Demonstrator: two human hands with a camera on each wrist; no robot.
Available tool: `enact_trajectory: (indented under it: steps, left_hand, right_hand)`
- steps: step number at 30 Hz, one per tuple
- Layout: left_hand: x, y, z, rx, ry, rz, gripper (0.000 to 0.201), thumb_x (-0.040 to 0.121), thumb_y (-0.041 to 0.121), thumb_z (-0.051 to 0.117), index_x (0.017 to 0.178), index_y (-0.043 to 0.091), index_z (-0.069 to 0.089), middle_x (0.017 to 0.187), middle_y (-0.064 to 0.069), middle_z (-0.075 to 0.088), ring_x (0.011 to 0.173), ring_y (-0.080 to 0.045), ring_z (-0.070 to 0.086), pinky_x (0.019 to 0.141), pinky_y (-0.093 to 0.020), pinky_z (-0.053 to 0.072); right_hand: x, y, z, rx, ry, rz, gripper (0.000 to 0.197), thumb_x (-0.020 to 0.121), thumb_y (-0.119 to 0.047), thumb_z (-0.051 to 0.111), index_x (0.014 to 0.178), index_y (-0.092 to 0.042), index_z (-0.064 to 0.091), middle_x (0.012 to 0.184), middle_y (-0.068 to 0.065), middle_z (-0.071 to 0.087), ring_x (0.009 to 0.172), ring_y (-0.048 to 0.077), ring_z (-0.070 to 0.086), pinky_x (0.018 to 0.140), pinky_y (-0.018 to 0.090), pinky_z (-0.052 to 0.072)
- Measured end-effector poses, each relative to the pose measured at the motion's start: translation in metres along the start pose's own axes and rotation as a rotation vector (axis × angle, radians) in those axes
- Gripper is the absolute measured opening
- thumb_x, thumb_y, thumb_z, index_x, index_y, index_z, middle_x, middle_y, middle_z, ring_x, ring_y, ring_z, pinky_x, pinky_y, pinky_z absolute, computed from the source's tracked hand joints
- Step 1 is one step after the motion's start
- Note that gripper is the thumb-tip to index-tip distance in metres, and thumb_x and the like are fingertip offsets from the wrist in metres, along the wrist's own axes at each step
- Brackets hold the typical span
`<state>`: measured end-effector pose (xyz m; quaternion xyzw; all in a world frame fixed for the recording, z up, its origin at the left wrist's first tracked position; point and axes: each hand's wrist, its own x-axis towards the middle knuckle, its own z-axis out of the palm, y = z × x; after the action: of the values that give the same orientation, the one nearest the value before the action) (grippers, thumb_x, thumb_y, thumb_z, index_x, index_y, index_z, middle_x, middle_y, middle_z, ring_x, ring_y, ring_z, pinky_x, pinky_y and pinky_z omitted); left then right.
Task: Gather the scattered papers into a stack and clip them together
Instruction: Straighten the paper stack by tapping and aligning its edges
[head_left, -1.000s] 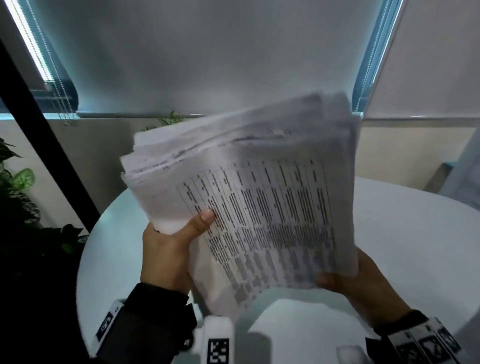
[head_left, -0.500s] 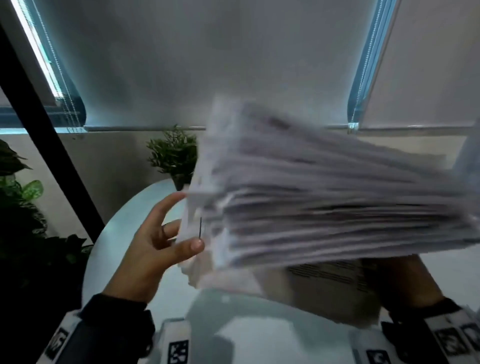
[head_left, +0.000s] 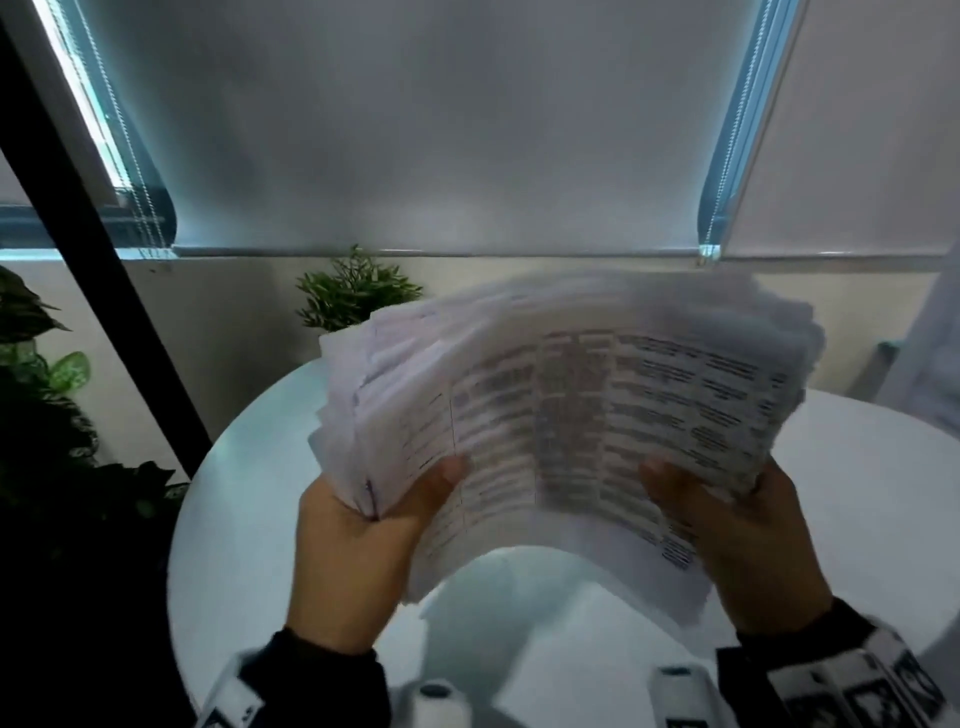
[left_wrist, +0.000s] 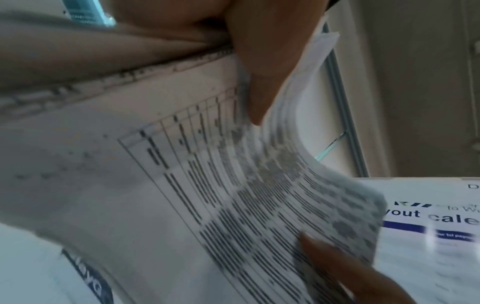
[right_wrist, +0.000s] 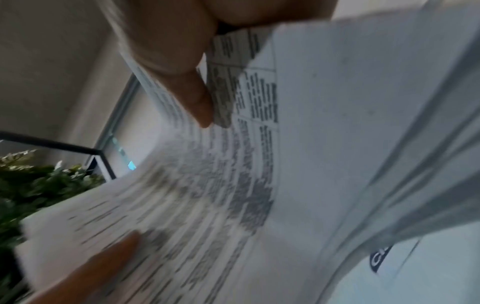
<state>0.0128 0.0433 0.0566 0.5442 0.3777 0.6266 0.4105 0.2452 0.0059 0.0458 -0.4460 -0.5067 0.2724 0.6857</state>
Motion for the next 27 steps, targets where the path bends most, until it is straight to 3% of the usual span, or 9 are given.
enact_trajectory:
  steps: [2,5,7,9,11,17,22,24,27]
  left_hand:
    - [0.006,-0.004,-0.02,0.025,-0.079,0.005,0.055,0.052,0.025,0.091,0.103,0.02,0.068,0.089,0.006,0.076,0.067,-0.009,0.069,0.054,-0.016,0.052]
    - [0.004,-0.02,-0.034,0.045,-0.186,-0.075,0.091,0.035,0.05,0.09,0.114,0.015,0.062,0.104,-0.002,0.074,0.094,-0.017,0.071,0.07,-0.021,0.056]
    - [-0.002,-0.031,-0.032,0.016,-0.175,-0.137,0.1,0.032,0.053,0.091,0.117,0.009,0.059,0.103,-0.008,0.074,0.095,-0.025,0.071,0.07,-0.027,0.057]
    - [-0.007,-0.035,-0.029,-0.011,-0.127,-0.133,0.097,0.033,0.046,0.092,0.116,0.008,0.059,0.099,-0.008,0.074,0.09,-0.024,0.072,0.067,-0.026,0.058]
    - [-0.009,-0.024,-0.026,0.064,-0.063,-0.04,0.086,0.04,0.034,0.093,0.114,0.006,0.06,0.097,-0.006,0.073,0.087,-0.011,0.071,0.065,-0.016,0.055]
    - [-0.006,0.015,-0.002,0.082,0.085,0.257,0.058,0.059,0.023,0.089,0.102,0.045,0.056,0.099,0.025,0.069,0.091,0.006,0.066,0.071,-0.011,0.053]
    - [0.005,-0.004,-0.012,0.142,-0.117,0.104,0.078,0.052,0.037,0.084,0.116,0.056,0.045,0.114,0.035,0.057,0.107,0.01,0.056,0.084,-0.012,0.049]
    - [0.018,-0.022,-0.022,0.111,-0.099,0.028,0.085,0.046,0.036,0.086,0.121,0.041,0.046,0.112,0.03,0.06,0.104,0.008,0.059,0.079,-0.01,0.05]
    - [0.033,-0.035,-0.024,0.076,-0.102,-0.014,0.081,0.051,0.024,0.089,0.123,0.021,0.051,0.109,0.013,0.068,0.098,0.0,0.066,0.072,-0.01,0.051]
  right_hand:
    - [-0.005,0.004,-0.016,0.046,-0.096,0.08,0.054,0.066,-0.02,0.079,0.117,-0.016,0.062,0.107,0.001,0.072,0.097,0.018,0.069,0.073,0.026,0.057]
    - [-0.019,0.012,-0.023,0.065,-0.129,0.22,0.061,0.041,-0.031,0.094,0.097,-0.017,0.072,0.097,0.014,0.073,0.085,0.026,0.071,0.064,0.03,0.057]
    - [-0.027,0.02,-0.02,0.118,-0.106,0.264,0.045,0.054,-0.015,0.086,0.095,-0.007,0.071,0.093,0.017,0.073,0.085,0.035,0.07,0.062,0.032,0.057]
    - [-0.032,0.026,-0.016,0.107,-0.033,0.237,0.058,0.056,-0.016,0.086,0.107,0.0,0.063,0.096,0.017,0.073,0.089,0.038,0.069,0.064,0.034,0.058]
    - [-0.032,0.022,-0.012,0.047,0.061,0.142,0.082,0.045,-0.034,0.092,0.112,0.001,0.061,0.098,0.012,0.073,0.089,0.03,0.07,0.066,0.031,0.058]
    - [-0.02,-0.021,0.011,-0.24,0.149,-0.183,0.053,0.068,-0.02,0.071,0.117,-0.03,0.054,0.106,-0.036,0.062,0.099,-0.017,0.057,0.081,0.002,0.043]
    - [-0.014,0.014,0.006,0.019,-0.002,0.053,0.097,0.049,-0.05,0.087,0.131,-0.019,0.045,0.117,-0.004,0.066,0.107,0.013,0.064,0.083,0.025,0.055]
    - [-0.01,0.032,0.002,0.044,-0.033,0.173,0.104,0.039,-0.053,0.09,0.127,-0.021,0.044,0.114,-0.001,0.067,0.106,0.018,0.065,0.084,0.034,0.056]
    - [-0.003,0.046,0.004,0.017,-0.074,0.202,0.088,0.051,-0.052,0.085,0.126,-0.023,0.048,0.117,0.0,0.067,0.11,0.02,0.063,0.094,0.051,0.049]
